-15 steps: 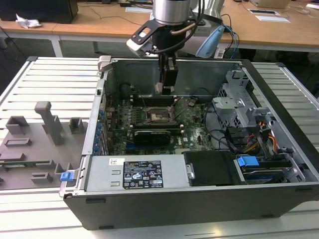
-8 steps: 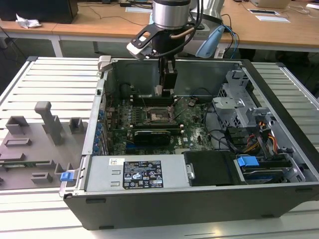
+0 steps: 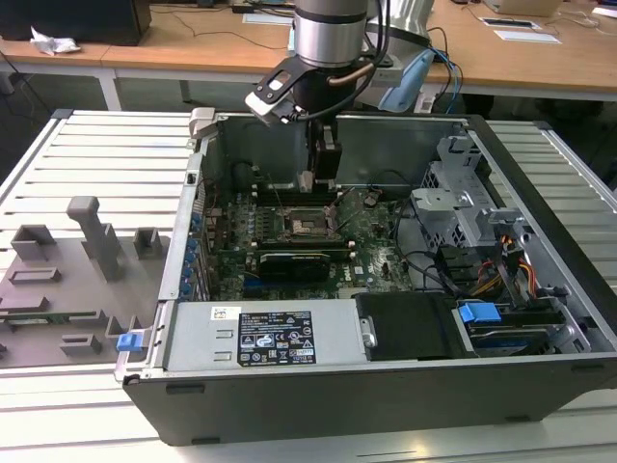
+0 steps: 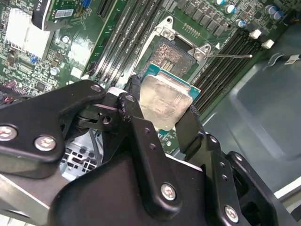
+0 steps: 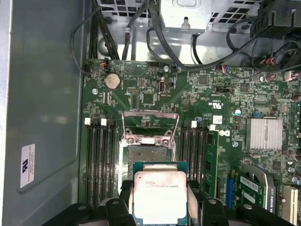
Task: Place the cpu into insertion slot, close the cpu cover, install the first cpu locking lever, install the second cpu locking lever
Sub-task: 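Place the cpu into insertion slot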
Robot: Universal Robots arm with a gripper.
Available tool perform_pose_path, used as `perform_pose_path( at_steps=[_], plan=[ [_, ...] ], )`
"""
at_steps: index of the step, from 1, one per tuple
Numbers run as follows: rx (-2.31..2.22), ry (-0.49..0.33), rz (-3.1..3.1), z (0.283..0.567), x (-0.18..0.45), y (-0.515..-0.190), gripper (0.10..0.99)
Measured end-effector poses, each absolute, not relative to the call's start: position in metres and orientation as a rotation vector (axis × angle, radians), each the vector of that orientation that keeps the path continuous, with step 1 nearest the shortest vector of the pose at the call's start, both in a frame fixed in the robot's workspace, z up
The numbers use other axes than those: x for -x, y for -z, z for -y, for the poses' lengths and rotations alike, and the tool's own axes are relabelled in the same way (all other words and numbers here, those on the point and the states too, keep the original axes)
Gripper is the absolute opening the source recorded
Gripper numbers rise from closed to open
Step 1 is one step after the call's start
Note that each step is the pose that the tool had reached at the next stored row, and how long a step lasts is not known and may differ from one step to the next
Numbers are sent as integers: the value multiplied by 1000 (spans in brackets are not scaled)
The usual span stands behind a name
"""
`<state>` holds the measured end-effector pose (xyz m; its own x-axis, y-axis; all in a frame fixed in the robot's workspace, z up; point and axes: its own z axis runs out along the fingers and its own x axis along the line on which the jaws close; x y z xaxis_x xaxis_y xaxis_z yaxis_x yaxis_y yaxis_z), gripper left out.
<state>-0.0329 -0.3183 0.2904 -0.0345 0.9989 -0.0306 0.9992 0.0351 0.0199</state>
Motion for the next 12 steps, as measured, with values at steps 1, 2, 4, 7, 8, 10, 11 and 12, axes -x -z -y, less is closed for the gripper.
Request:
perform_pose_path(
  at_steps=[1, 2, 4, 7, 8, 10, 11, 12],
  plan=[
    [-2157, 11, -2234, 318, 33, -289, 541],
    [-2157, 11, -2234, 318, 33, -287, 541],
    [-2157, 11, -2234, 318, 33, -284, 541],
    [-2157, 12, -2234, 318, 33, -280, 541],
    [-2157, 12, -2234, 318, 33, -278, 541],
    [-2158, 13, -2234, 318, 33, -274, 541],
    [-2158, 14, -2234, 318, 33, -271, 541],
    [-2158, 15, -2235, 318, 33, -268, 541]
  ],
)
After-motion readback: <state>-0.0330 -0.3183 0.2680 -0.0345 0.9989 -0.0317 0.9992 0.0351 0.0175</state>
